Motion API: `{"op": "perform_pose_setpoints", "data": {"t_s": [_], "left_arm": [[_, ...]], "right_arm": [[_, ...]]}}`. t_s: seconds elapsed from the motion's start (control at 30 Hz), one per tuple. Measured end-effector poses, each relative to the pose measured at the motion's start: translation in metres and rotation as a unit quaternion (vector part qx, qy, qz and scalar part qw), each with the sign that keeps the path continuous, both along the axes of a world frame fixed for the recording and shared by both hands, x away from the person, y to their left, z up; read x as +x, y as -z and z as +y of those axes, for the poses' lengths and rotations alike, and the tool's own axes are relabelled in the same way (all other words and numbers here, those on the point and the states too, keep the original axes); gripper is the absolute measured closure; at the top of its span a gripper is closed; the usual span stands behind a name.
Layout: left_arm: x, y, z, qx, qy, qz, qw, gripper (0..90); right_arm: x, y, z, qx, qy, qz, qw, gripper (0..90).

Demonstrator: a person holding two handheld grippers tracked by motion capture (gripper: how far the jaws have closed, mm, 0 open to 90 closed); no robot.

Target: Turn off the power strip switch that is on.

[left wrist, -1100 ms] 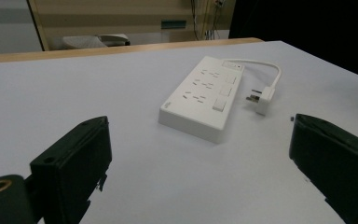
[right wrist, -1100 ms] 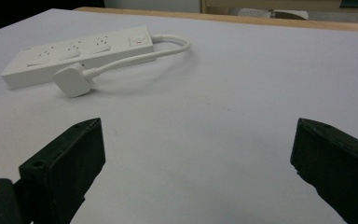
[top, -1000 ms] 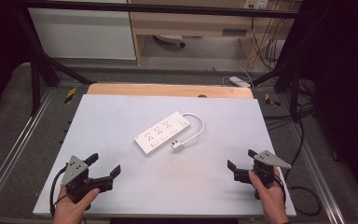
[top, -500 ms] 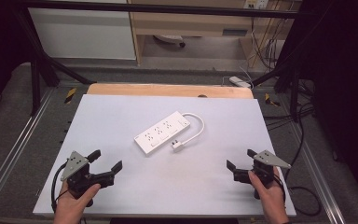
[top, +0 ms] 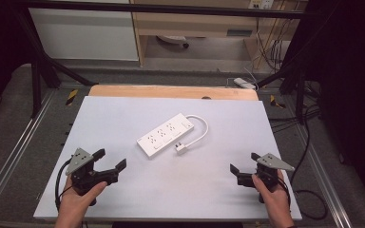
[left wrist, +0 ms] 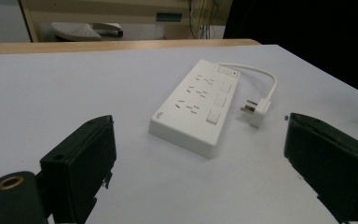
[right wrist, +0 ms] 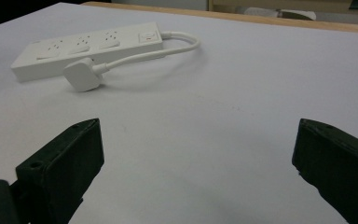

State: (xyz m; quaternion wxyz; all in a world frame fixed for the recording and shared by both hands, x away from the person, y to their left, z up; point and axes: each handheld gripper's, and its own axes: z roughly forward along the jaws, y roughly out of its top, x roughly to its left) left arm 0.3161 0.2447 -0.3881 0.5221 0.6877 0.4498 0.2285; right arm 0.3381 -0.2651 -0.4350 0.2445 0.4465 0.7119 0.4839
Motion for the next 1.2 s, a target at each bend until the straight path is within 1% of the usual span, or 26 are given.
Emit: {"op": "perform_pose_setpoints", "data": {"t_s": [0.1,0.27,0.37,0.43,0.5,0.53,0.6,0.63,0.73,0.77,0.87,0.9,0.97,1.0,1.07,1.1,1.2], "left_arm": [[0.001,-0.004,-0.004,-0.002,0.001,-0.003,1.0,10.7],[0.003,-0.013,-0.014,-0.003,0.018,-0.01,0.9998,11.3],[0.005,-0.018,-0.019,-0.005,0.023,-0.018,0.9996,12.4],[0.007,-0.02,-0.023,-0.011,0.029,-0.023,0.9992,17.5],[0.009,-0.023,-0.027,-0.005,0.032,-0.025,0.9992,18.7],[0.009,-0.024,-0.029,-0.003,0.031,-0.027,0.9991,21.8],[0.011,-0.027,-0.032,0.002,0.032,-0.028,0.9991,24.1],[0.011,-0.028,-0.033,0.0,0.032,-0.026,0.9992,24.1],[0.012,-0.031,-0.035,-0.001,0.034,-0.027,0.9991,29.7],[0.012,-0.031,-0.035,-0.001,0.034,-0.028,0.999,29.7],[0.013,-0.032,-0.036,0.001,0.034,-0.03,0.999,36.0],[0.014,-0.032,-0.035,0.0,0.031,-0.029,0.9991,42.2],[0.017,-0.032,-0.034,-0.005,0.028,-0.029,0.9992,48.6],[0.018,-0.032,-0.034,-0.004,0.027,-0.028,0.9992,48.6],[0.021,-0.033,-0.035,-0.003,0.027,-0.03,0.9992,53.2],[0.022,-0.033,-0.034,-0.001,0.026,-0.032,0.9992,57.4],[0.024,-0.035,-0.034,-0.009,0.024,-0.035,0.9991,61.5]], "right_arm": [[-0.001,0.0,0.001,-0.002,-0.002,0.001,1.0,2.5],[-0.002,0.0,0.001,-0.001,0.0,0.0,1.0,2.5],[-0.003,-0.001,0.001,0.0,0.002,0.0,1.0,2.5],[-0.004,-0.002,0.002,0.0,-0.001,-0.003,1.0,2.5],[-0.004,-0.002,0.004,-0.002,-0.004,-0.004,1.0,2.5],[-0.004,-0.002,0.004,-0.002,-0.005,-0.001,1.0,2.5],[-0.004,-0.002,0.004,-0.002,-0.005,-0.003,1.0,2.5],[-0.004,-0.002,0.004,-0.002,-0.005,-0.003,1.0,2.5],[-0.005,-0.003,0.004,-0.001,-0.005,-0.005,1.0,2.5],[-0.005,-0.003,0.004,-0.001,-0.005,-0.005,1.0,2.5],[-0.005,-0.003,0.004,-0.002,-0.006,-0.007,1.0,2.5],[-0.005,-0.003,0.004,-0.001,-0.006,-0.008,1.0,2.5],[-0.005,-0.004,0.004,0.001,-0.004,-0.007,1.0,2.5],[-0.005,-0.004,0.004,0.001,-0.004,-0.007,1.0,2.5],[-0.005,-0.003,0.003,0.002,-0.003,-0.007,1.0,2.5],[-0.005,-0.003,0.003,0.002,-0.004,-0.007,1.0,2.5],[-0.005,-0.003,0.003,0.002,-0.006,-0.006,1.0,2.5]]}}
